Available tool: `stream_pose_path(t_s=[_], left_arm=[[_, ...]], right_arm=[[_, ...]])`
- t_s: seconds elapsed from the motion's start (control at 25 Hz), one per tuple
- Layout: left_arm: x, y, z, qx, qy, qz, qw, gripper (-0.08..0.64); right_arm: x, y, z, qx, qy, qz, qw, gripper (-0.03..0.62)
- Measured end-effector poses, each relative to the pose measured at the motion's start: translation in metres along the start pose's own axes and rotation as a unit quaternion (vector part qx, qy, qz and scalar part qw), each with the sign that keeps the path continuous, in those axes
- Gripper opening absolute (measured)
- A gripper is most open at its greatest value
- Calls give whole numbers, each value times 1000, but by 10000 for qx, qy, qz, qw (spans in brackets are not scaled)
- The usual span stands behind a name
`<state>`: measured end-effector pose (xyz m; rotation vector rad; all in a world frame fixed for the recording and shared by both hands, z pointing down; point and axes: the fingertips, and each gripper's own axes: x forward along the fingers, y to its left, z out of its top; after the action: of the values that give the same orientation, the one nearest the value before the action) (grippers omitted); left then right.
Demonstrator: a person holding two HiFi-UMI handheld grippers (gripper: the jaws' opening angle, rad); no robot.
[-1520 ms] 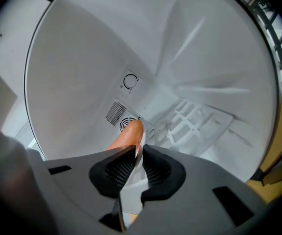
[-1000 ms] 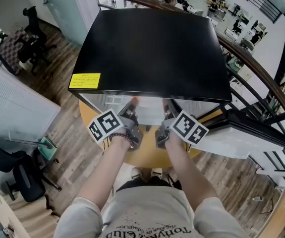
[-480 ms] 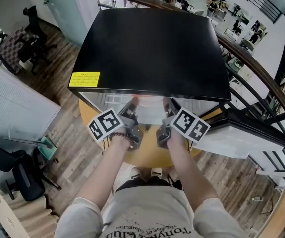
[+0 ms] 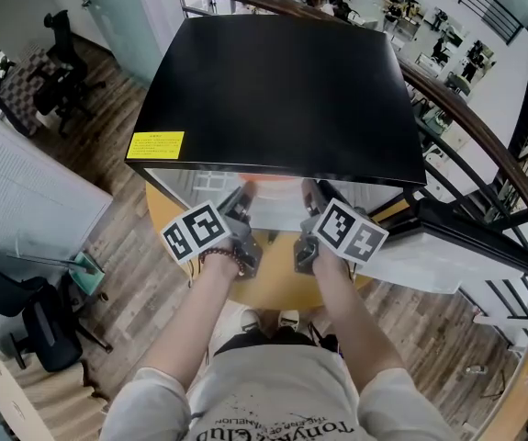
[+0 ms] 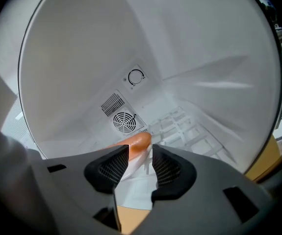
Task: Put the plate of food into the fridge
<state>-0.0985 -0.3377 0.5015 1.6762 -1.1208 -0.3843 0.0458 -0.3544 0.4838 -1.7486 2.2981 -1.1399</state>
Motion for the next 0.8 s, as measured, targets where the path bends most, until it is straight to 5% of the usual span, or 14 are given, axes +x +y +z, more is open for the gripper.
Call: stream_pose_path(t_s=[0.6,0.8], left_arm=[[-1,-3,2,101,-44,29,9999,101],[1,-2,1,102,-45,30,9999,101]], right_arm=[[-17,34,-22,-441,150,509,9976,143],[-12,51,-40,-437,474,950,9934,54]])
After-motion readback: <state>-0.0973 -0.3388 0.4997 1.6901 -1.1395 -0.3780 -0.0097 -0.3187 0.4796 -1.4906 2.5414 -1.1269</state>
